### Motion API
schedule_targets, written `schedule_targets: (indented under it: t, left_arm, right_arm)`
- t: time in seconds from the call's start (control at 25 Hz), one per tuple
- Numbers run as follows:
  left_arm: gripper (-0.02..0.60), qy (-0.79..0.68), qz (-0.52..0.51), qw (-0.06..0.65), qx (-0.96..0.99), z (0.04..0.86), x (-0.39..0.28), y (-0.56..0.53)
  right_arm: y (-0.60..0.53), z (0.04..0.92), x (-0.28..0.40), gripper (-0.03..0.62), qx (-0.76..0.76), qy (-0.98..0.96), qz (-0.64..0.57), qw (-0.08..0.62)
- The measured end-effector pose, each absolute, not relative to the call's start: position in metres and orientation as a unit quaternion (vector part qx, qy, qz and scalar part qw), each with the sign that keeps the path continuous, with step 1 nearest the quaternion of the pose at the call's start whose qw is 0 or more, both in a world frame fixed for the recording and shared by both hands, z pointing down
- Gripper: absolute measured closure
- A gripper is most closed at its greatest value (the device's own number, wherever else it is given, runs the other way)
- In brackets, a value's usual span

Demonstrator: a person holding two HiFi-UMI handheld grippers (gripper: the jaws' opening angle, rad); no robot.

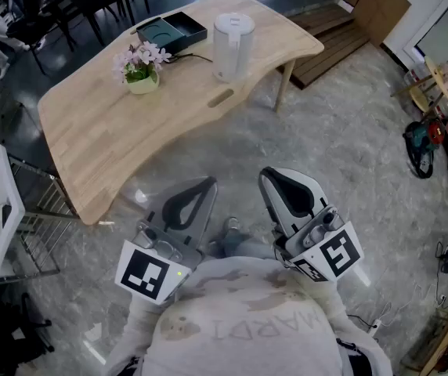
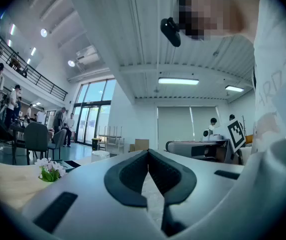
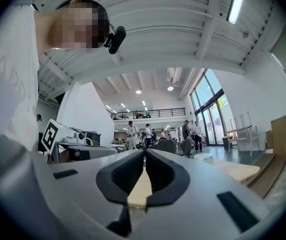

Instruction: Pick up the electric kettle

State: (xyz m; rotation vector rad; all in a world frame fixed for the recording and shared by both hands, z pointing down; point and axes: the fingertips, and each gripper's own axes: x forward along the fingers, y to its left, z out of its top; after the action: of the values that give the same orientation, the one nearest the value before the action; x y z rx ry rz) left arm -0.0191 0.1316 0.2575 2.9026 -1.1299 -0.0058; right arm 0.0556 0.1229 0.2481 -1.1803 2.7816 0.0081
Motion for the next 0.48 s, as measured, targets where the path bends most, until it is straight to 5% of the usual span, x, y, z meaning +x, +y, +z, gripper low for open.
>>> schedule_targets:
  t: [0.48]
  left_arm:
    - [0.569,-0.362,-0.035,-0.021,0.931,0.245,-0.032,0.138]
  right_arm:
    - [0.132,0.247,0.045,0.568,-0.387,0.920,0.006,0.059]
